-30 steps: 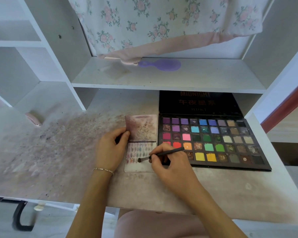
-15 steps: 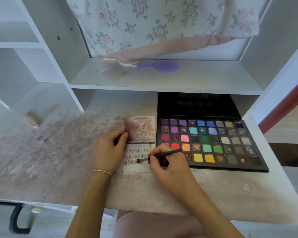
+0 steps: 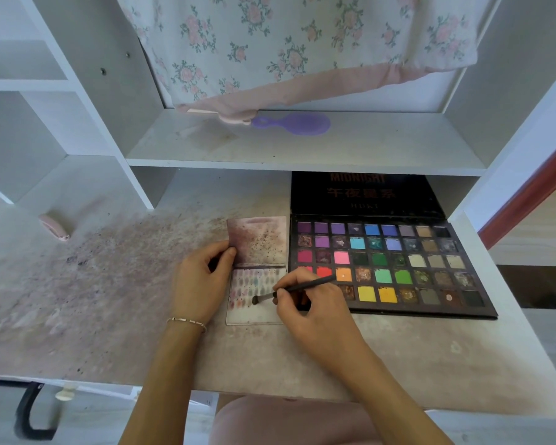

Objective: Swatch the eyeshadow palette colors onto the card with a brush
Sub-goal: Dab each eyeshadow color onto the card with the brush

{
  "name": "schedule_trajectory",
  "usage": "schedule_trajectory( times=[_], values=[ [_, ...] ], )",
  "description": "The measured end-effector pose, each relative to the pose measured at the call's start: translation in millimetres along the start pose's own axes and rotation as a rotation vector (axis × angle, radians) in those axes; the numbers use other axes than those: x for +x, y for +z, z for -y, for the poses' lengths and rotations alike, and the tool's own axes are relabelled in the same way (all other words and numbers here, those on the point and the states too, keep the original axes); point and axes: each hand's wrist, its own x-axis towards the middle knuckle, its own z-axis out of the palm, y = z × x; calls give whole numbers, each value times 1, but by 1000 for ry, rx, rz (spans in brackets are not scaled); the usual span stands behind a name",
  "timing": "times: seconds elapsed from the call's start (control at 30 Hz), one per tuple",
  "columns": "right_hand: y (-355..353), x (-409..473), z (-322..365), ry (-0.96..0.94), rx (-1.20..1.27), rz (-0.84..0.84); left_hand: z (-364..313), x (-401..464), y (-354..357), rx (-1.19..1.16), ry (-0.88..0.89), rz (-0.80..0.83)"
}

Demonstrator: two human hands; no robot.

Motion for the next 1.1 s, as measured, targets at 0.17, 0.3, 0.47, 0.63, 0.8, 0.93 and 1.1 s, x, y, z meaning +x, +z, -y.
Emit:
schedule_trajectory(
  times=[0.17, 0.3, 0.47, 0.63, 0.8, 0.93, 1.1],
  values=[
    [0, -1, 0, -4, 7, 5, 0, 0, 0, 9, 9, -1],
    [0, 0, -1, -8, 0, -2, 1, 0, 0, 6, 9, -7],
    [0, 0, -1, -13, 4, 4, 0, 0, 0, -4, 24, -12],
    [0, 0, -2, -9, 22, -3, -1, 0, -1, -12, 39, -13],
    [0, 0, -2, -37, 43, -44, 0, 0, 0, -3, 31, -14],
    [-4, -2, 0, -69, 170, -160, 0, 0, 0, -11, 34, -21],
    [-12, -7, -4, -76, 223, -244, 0, 1, 0, -5, 0, -15]
  ],
)
